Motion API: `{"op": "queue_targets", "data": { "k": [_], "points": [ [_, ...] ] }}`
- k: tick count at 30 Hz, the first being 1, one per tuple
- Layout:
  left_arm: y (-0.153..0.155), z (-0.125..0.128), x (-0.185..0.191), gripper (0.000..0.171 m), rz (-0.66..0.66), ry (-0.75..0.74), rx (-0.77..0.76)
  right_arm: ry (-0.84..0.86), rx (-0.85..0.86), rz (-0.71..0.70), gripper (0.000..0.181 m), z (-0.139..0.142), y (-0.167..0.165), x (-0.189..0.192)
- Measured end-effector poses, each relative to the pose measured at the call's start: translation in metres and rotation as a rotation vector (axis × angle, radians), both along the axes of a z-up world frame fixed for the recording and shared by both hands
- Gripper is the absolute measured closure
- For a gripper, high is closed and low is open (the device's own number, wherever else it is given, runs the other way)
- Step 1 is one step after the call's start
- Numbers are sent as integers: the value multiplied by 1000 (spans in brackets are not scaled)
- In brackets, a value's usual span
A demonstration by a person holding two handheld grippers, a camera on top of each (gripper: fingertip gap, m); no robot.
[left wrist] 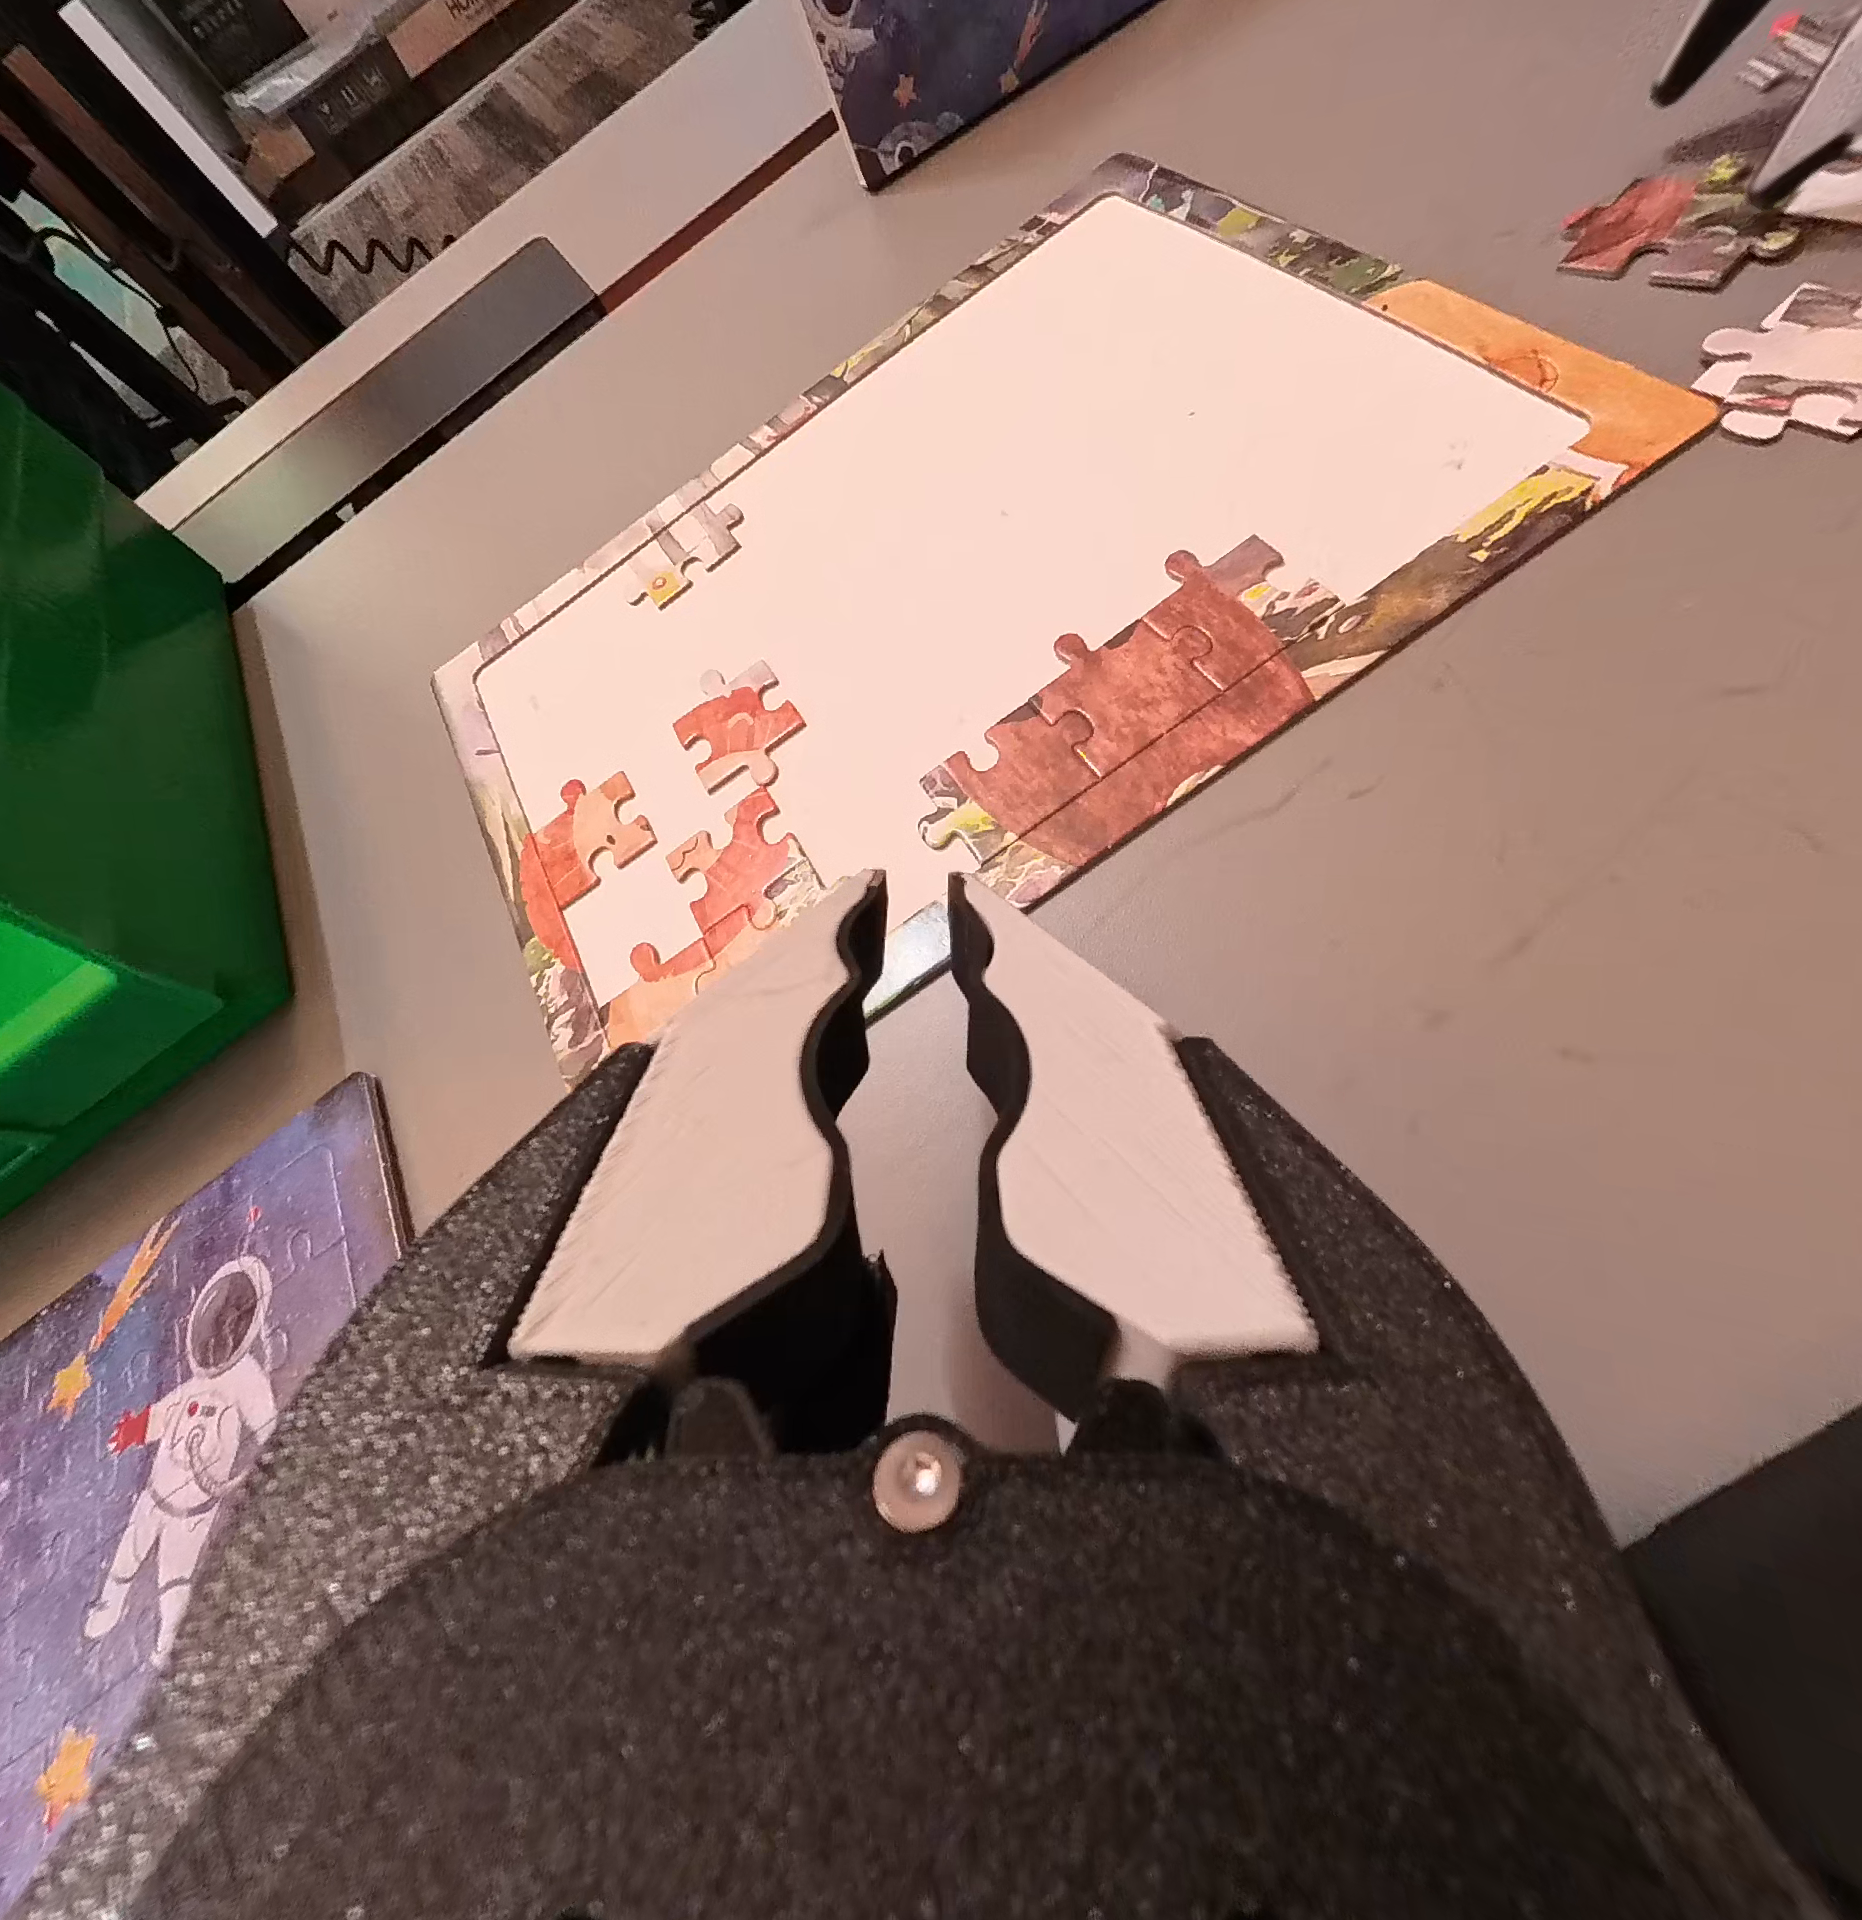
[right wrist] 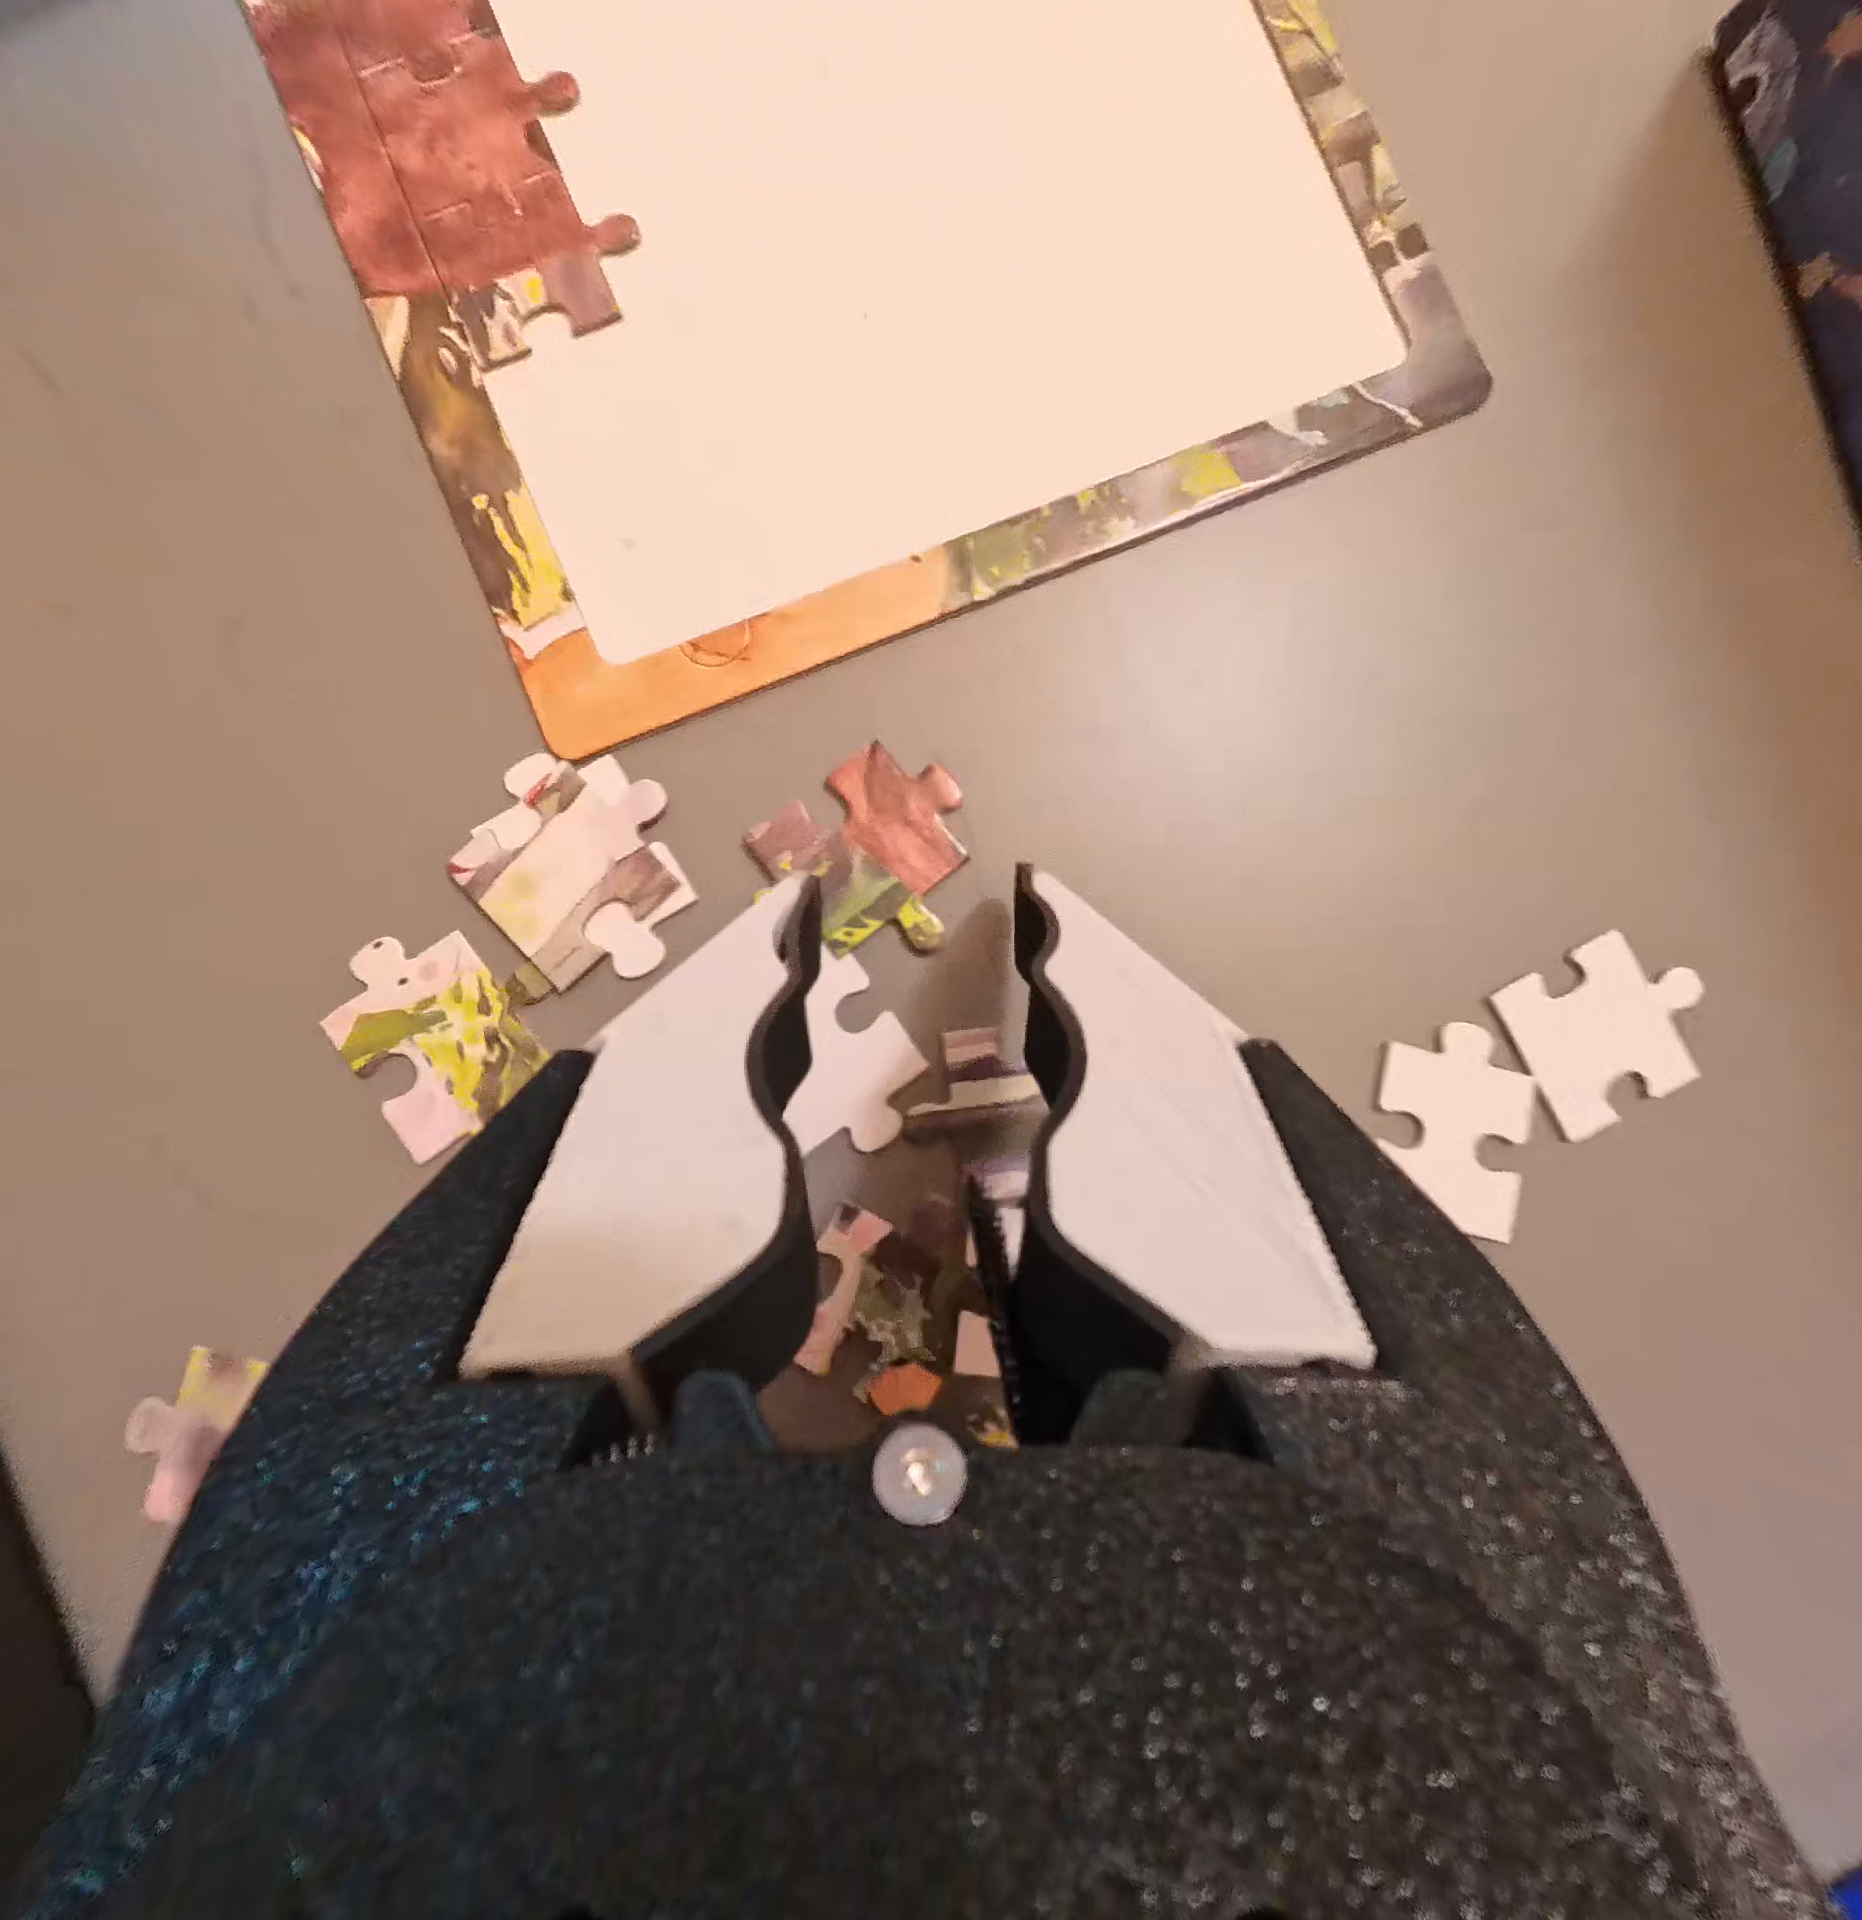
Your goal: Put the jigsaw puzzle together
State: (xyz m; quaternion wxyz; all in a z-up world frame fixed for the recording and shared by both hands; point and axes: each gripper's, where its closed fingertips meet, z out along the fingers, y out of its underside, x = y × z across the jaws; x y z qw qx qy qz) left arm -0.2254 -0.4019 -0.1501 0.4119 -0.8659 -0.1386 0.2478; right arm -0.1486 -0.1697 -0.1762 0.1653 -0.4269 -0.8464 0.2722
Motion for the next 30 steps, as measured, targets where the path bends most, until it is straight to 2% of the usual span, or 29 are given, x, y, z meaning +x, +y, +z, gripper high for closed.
{"op": "queue_targets", "data": {
  "k": [4, 7, 10, 12, 16, 18, 20, 23, 25, 30],
  "points": [
    [1, -2, 0, 160, -3, -3, -10, -37, -42, 10, 133, -6, -6, 1],
    [1, -2, 1, 160, -7, 1, -10, -49, -55, -2, 134, -6, -1, 3],
    [1, -2, 1, 160, -10, 0, -11, -39, -40, -72, 138, -3, 22, 3],
    [1, -2, 2, 160, -11, 1, -11, 3, -99, -109, 141, 10, 32, 1],
    [2, -1, 2, 160, -14, 3, -9, 103, -139, -291, 154, 33, 89, 0],
    [2, -1, 3, 160, -17, 5, -10, 57, -163, -351, 152, 26, 108, 8],
    [2, -2, 3, 160, -17, 2, -14, 41, -99, -395, 153, 16, 125, 13],
    [2, -3, 3, 160, -18, 4, -16, -3, -68, -406, 152, 4, 127, 14],
    [2, -3, 3, 160, -19, 5, -19, -19, -67, -364, 151, 0, 116, 14],
    [2, -4, 3, 160, -20, 5, -22, 27, -109, -380, 151, 14, 117, 15]
  ]
}}
